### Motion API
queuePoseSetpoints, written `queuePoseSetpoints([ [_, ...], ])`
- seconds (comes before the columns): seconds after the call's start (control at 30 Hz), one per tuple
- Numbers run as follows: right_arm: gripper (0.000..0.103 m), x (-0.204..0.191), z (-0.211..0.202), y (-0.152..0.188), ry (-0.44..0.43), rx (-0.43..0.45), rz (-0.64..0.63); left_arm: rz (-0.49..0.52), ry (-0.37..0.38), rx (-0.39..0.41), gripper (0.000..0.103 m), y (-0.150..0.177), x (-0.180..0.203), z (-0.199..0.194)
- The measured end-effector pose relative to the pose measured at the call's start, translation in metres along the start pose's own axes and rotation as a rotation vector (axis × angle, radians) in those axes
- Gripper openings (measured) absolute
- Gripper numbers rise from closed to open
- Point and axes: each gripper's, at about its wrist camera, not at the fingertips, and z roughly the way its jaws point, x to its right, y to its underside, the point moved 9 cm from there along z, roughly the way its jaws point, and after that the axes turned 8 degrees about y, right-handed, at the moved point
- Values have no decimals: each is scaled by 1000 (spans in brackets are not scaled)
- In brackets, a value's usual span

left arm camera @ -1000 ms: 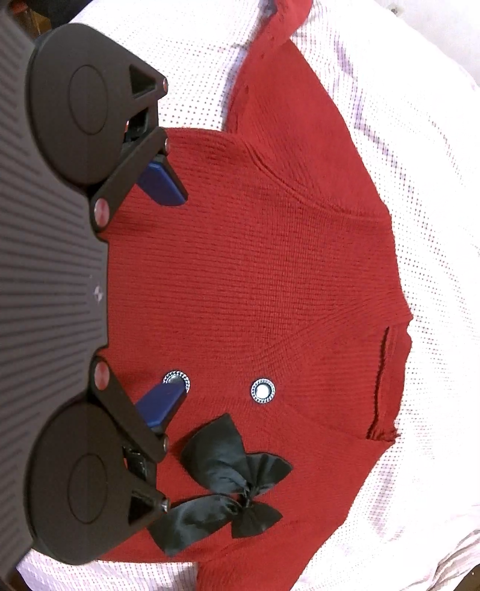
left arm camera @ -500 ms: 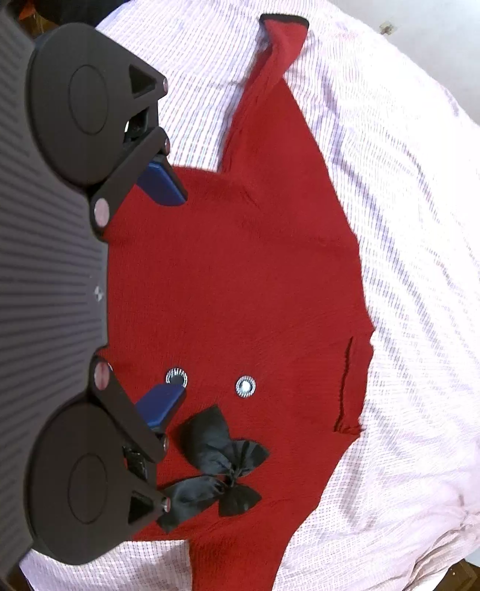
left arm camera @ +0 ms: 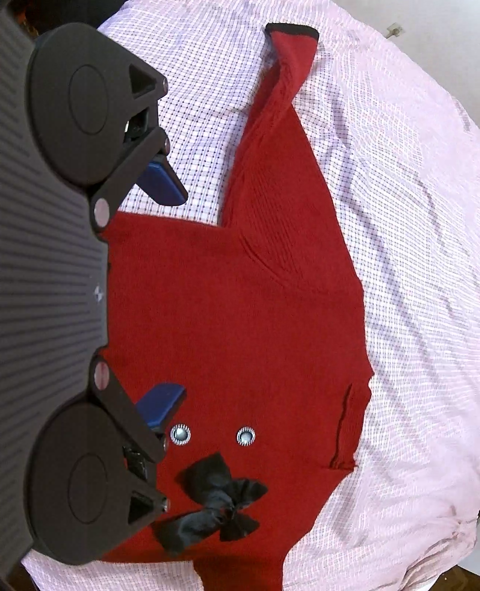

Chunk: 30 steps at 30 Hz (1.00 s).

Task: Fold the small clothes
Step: 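Lift the sleeve and fold it across the cardigan body, open right gripper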

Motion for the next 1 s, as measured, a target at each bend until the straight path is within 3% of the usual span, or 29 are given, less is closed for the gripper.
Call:
queuePoseSetpoints([
  [0.27, 19, -49, 55, 80, -18, -125, -80, -4, 15, 23, 103, -7, -38, 7],
  [0.43, 18, -67, 88, 128, 15, -166, -208, 19, 7, 38, 103, -9, -62, 11],
  [0.6, 20, -85, 109, 177, 16, -288, -289, -7, 14, 25, 103, -9, -84, 19],
  [0.7, 20, -87, 105, 192, 16, -341, -275, -17, 25, 22, 103, -10, -90, 21],
  [0.83, 21, -84, 81, 185, 38, -322, -282, -4, 36, 20, 103, -15, -94, 25],
  [0.87, 24, -80, 75, 178, 54, -308, -289, -4, 39, 18, 103, -16, -95, 26],
  [0.93, 56, -66, 73, 161, 106, -279, -292, -7, 47, 16, 103, -18, -95, 30],
  [1.0, 61, -47, 79, 143, 168, -256, -272, -8, 49, 12, 103, -19, -96, 34],
])
